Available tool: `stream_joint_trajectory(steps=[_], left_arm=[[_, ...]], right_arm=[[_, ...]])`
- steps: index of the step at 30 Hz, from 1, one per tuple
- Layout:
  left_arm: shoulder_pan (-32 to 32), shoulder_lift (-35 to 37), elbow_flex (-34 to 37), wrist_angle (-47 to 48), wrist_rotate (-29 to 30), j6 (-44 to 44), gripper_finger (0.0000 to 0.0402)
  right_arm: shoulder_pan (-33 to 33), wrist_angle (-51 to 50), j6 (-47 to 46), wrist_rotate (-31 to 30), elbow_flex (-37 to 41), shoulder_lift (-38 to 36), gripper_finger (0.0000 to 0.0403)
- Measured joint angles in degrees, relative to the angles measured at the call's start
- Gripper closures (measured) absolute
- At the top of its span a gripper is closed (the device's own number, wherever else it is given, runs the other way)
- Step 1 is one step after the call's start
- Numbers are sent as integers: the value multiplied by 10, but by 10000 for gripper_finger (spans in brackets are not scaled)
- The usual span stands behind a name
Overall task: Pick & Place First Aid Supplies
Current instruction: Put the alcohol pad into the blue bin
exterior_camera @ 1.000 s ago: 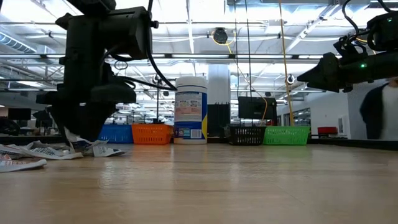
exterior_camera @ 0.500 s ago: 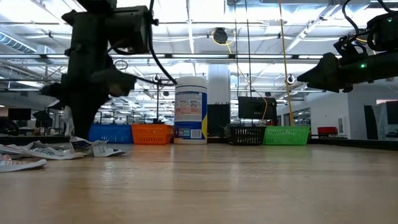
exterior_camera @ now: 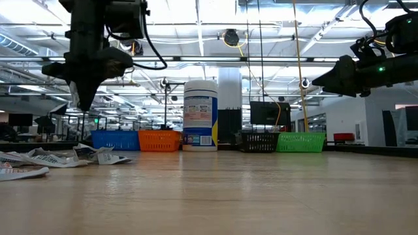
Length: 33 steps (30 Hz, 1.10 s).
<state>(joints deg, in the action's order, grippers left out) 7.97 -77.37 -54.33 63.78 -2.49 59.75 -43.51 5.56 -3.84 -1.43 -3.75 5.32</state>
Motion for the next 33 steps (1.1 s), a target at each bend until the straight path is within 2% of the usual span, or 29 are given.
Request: stream_joint_trajectory(steps=[3, 9, 13, 17, 21, 27, 33], left_arm=[[60, -1, 0, 12, -2, -45, 399], [230, -15, -10, 11, -4, -168, 399], [338, -56, -46, 12, -4, -256, 399], [420, -129, -109, 12, -3, -329, 399], [473, -207, -188, 21, -4, -381, 399], [516, -316, -305, 41, -4, -430, 399], [530, -372, -369, 59, -3, -445, 390]], right_arm=[[0, 0, 0, 0, 0, 0, 50], [0, 0, 0, 0, 0, 0, 50], [0, 0, 0, 0, 0, 0, 50], [0, 0, 0, 0, 0, 0, 50], [0, 0, 0, 0, 0, 0, 50], [0, 0, 0, 0, 0, 0, 50], [0, 0, 0, 0, 0, 0, 50]])
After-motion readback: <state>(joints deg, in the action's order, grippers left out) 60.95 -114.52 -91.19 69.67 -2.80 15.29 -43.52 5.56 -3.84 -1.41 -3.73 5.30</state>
